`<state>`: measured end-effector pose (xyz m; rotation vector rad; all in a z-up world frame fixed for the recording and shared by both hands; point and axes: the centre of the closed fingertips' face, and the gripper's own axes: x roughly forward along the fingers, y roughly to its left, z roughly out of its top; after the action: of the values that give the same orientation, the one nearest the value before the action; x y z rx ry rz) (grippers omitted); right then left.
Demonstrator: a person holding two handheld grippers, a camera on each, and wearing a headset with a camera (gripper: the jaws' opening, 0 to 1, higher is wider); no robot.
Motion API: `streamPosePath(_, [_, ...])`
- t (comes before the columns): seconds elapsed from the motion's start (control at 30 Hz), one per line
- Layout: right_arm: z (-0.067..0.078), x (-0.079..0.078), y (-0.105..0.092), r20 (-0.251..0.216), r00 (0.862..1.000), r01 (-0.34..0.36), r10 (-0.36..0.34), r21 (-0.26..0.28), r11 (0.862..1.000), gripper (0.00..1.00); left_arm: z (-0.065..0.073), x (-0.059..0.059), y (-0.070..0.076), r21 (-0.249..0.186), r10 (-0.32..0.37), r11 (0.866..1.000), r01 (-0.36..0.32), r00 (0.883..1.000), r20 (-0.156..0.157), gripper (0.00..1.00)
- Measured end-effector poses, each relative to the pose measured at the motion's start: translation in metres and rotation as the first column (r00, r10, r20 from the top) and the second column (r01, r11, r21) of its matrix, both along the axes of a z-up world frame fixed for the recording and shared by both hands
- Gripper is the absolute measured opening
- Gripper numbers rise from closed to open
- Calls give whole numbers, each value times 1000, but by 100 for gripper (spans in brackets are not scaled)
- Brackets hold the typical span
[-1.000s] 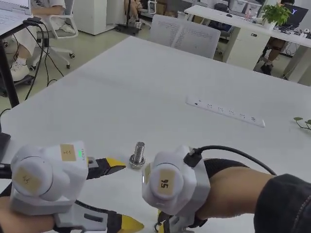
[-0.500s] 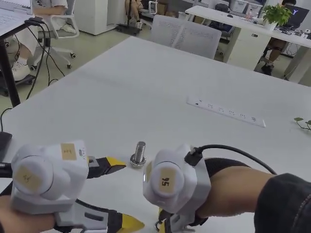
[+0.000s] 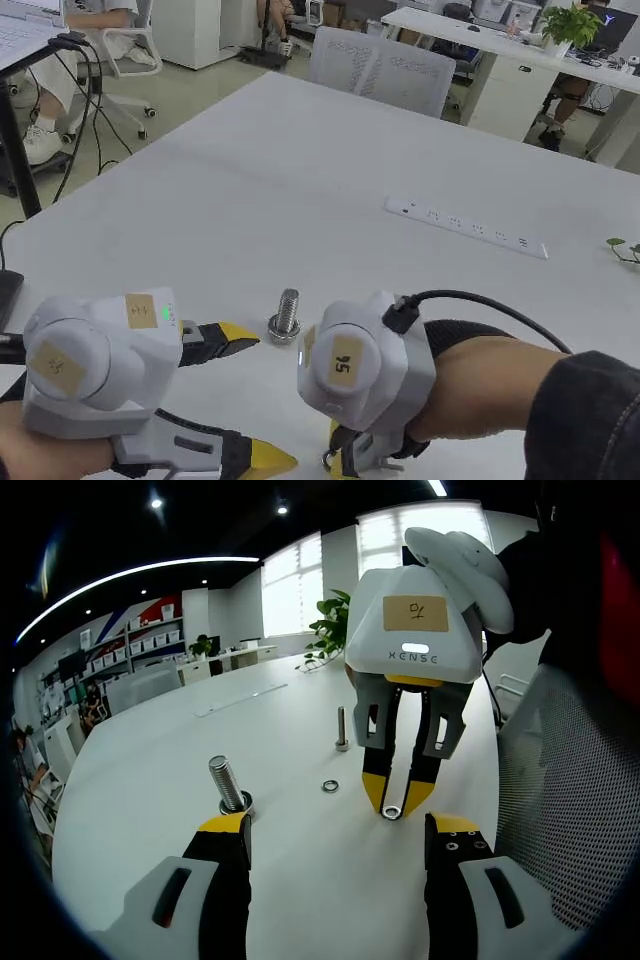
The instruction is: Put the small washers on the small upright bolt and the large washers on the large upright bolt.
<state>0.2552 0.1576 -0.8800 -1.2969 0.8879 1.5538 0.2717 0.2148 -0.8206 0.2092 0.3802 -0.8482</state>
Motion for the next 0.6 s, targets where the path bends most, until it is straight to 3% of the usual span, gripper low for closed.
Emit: streamPosePath(0.6, [7,4,0,-10,1000,28,-28,16,999,14,0,1,2,0,-5,1000,5,1000,-2,70])
